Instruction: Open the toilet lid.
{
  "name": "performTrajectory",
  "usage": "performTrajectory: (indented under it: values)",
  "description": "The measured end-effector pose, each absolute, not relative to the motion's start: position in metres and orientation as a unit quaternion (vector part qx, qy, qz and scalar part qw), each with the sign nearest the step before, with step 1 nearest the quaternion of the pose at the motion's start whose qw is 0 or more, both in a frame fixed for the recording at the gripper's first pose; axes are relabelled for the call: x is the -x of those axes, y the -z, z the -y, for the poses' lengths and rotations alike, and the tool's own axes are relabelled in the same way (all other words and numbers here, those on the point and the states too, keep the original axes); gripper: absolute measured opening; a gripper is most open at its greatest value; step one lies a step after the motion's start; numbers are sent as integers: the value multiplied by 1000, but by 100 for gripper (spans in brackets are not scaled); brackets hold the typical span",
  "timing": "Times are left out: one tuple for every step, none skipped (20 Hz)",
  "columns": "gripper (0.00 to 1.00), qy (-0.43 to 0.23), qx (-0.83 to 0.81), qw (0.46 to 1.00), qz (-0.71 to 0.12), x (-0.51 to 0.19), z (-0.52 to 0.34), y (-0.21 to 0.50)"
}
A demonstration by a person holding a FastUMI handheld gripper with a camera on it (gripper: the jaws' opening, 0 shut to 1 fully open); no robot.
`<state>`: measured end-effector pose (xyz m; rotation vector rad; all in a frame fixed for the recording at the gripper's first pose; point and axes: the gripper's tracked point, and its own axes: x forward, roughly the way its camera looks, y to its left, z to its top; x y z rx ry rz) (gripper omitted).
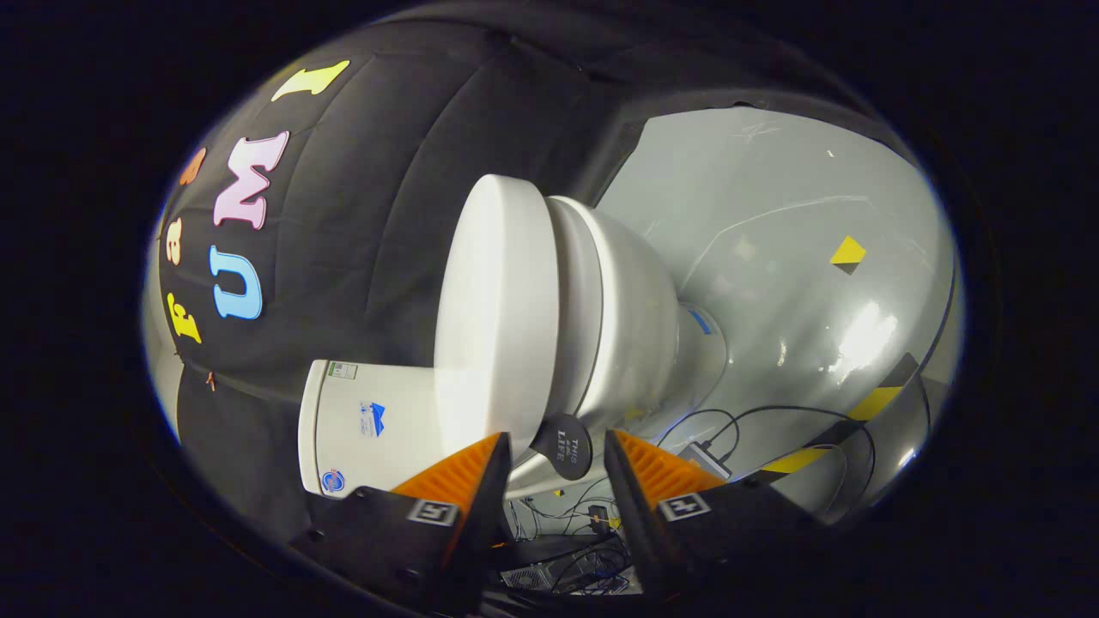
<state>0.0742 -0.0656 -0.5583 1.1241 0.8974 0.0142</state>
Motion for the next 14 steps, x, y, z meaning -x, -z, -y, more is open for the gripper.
performTrajectory:
  values:
    - [60,-8,-522,749,-408,-78,65,557]
    - [52,11,-512,749,-421,-74,75,560]
    - [45,14,-515,745,-424,-73,70,570]
    - [37,12,-518,743,-423,-76,68,570]
    - [29,6,-524,741,-419,-77,61,571]
    - [21,2,-519,745,-419,-68,72,562]
    - [13,-8,-512,749,-421,-75,65,563]
    - [13,-13,-505,753,-422,-75,65,560]
    - [13,-12,-504,753,-422,-76,64,555]
    - [13,-9,-500,756,-423,-78,64,551]
    - [9,-5,-491,758,-429,-76,64,552]
    - [9,-2,-483,762,-431,-76,63,550]
    - [10,0,-479,767,-428,-77,63,545]
    - [10,0,-480,768,-424,-79,63,540]
